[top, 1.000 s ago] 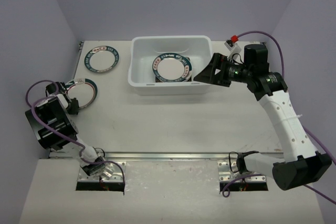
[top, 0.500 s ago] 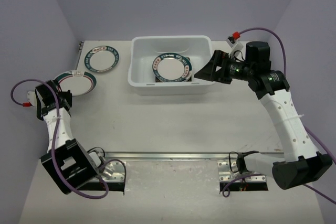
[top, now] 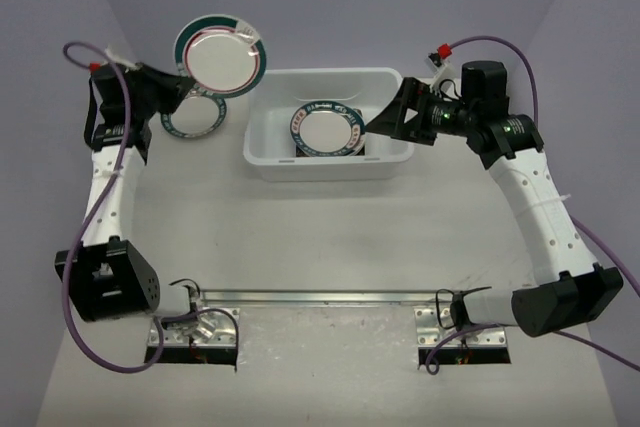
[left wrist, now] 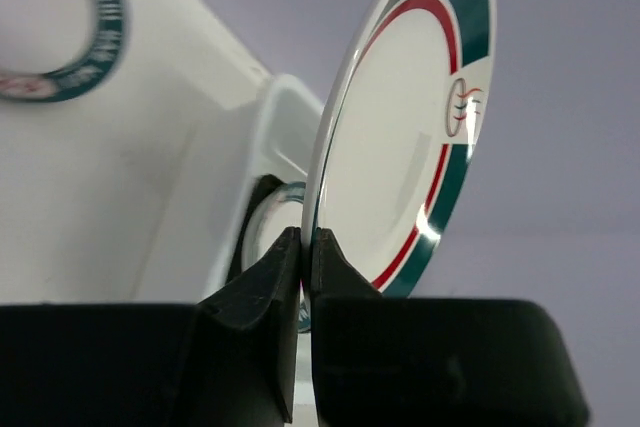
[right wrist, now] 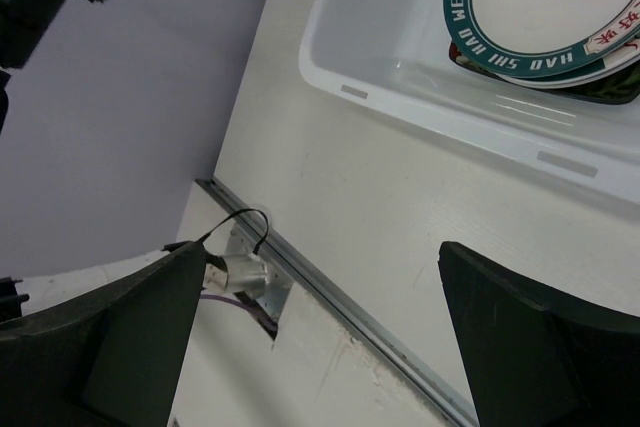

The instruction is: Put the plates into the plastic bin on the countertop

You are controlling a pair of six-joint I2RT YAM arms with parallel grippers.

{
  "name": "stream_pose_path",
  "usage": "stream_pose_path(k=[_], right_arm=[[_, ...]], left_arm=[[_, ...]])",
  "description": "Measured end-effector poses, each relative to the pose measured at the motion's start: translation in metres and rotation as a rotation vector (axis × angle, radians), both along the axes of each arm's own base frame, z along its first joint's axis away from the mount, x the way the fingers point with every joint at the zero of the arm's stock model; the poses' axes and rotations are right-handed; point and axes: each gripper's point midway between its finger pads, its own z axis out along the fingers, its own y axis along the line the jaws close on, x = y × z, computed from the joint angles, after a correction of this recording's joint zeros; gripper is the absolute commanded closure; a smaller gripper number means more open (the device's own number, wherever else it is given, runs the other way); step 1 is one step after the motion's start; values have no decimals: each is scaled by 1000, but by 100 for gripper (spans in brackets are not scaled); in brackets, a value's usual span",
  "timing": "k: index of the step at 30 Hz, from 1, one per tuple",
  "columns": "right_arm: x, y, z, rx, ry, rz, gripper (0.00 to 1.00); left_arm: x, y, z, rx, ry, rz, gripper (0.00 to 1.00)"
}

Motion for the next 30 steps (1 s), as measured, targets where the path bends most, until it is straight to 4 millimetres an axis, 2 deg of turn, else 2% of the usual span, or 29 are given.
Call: stream_pose_path(k=[2,5,6,8,11,14,17,19,22,26,30], right_arm=[[1,-2,1,-5,-3,-17,1],[3,-7,1,-11,0,-47,1],[3,-8,2,-12,0,-55,1],[1,-11,2,-18,-2,-71,1],[-5,-18,4,-27,-14,-94,1],[-10,-24,11,-34,-38,-114,1],[-13,-28,15,-41,-57,-124,1],[-14,-29,15,-44,-61,-127,1],[-15,-29,9,-50,-47,-126,1],[-17,-30,3,-57,-33,-123,1],[-17,-30,1,-61,-29,-121,1]], left_arm=[[26,-38,33,55,-85,-133,100],[51,-101,46,108,-116,-323,100],[57,-120,41,121,-104,-375,100],[68,-152,18,144,-47,-464,100],[79,-181,-37,182,100,-539,100],[80,-187,-98,218,268,-569,100],[76,-181,-135,244,386,-572,100],[73,-178,-148,265,438,-571,100],[80,-176,-156,289,455,-571,100],[86,-179,-167,294,459,-583,100],[91,-184,-186,293,490,-603,100]])
